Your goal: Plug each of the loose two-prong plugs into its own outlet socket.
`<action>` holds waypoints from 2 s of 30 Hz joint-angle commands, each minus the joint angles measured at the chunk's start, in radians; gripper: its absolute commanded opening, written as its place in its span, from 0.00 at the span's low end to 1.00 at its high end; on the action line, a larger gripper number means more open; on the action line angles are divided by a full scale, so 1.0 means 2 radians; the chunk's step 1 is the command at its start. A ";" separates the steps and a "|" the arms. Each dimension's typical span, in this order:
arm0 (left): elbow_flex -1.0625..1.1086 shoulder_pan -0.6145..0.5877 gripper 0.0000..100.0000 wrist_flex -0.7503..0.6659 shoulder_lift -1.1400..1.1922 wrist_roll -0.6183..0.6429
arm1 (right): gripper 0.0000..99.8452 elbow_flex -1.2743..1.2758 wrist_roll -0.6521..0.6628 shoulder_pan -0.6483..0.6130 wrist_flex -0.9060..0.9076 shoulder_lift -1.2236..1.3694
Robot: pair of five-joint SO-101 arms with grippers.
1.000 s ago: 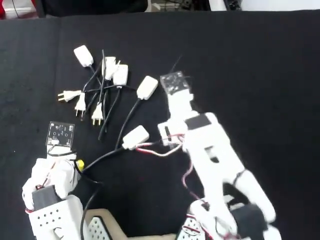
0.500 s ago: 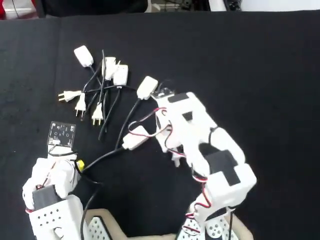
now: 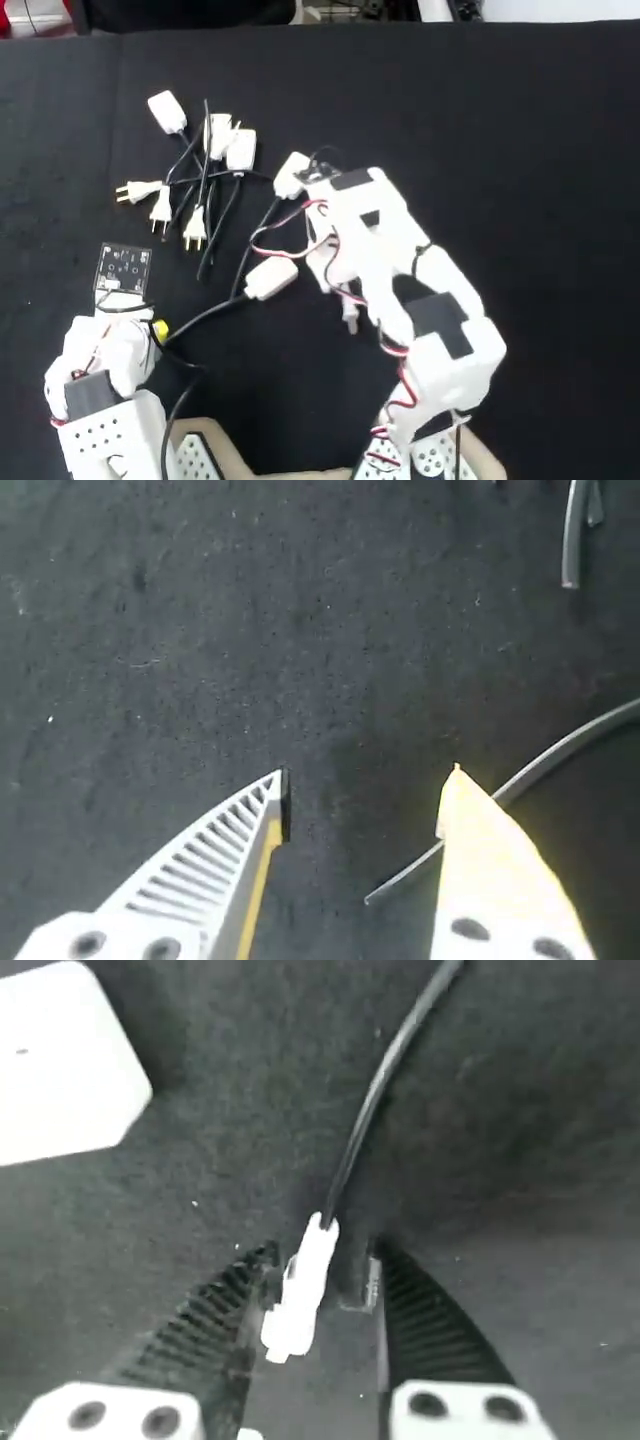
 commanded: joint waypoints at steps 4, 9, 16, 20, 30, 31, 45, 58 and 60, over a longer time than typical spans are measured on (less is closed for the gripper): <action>-0.001 0.006 0.25 0.002 -0.003 -0.005 | 0.13 -0.102 0.008 -0.005 0.039 0.089; 0.001 0.006 0.25 0.001 -0.003 -0.005 | 0.13 -0.155 0.009 -0.003 0.076 0.136; 0.002 0.006 0.25 0.001 -0.003 -0.005 | 0.08 -0.159 0.027 -0.005 0.082 0.159; 0.002 0.006 0.25 0.001 -0.003 -0.005 | 0.07 -0.160 0.030 -0.005 0.086 0.159; 0.003 0.006 0.25 0.002 -0.003 -0.018 | 0.03 -0.160 0.044 -0.004 0.081 0.152; 0.003 0.006 0.25 0.002 -0.003 -0.018 | 0.03 -0.158 0.044 -0.003 0.081 0.145; 0.003 0.021 0.25 0.001 -0.003 -0.019 | 0.03 0.028 0.028 0.002 -0.057 -0.115; 0.006 0.021 0.25 0.004 -0.003 -0.038 | 0.01 0.212 -0.035 -0.034 -0.199 -0.362; 0.007 0.021 0.25 0.004 -0.003 -0.038 | 0.01 0.236 -0.048 -0.051 -0.219 -0.392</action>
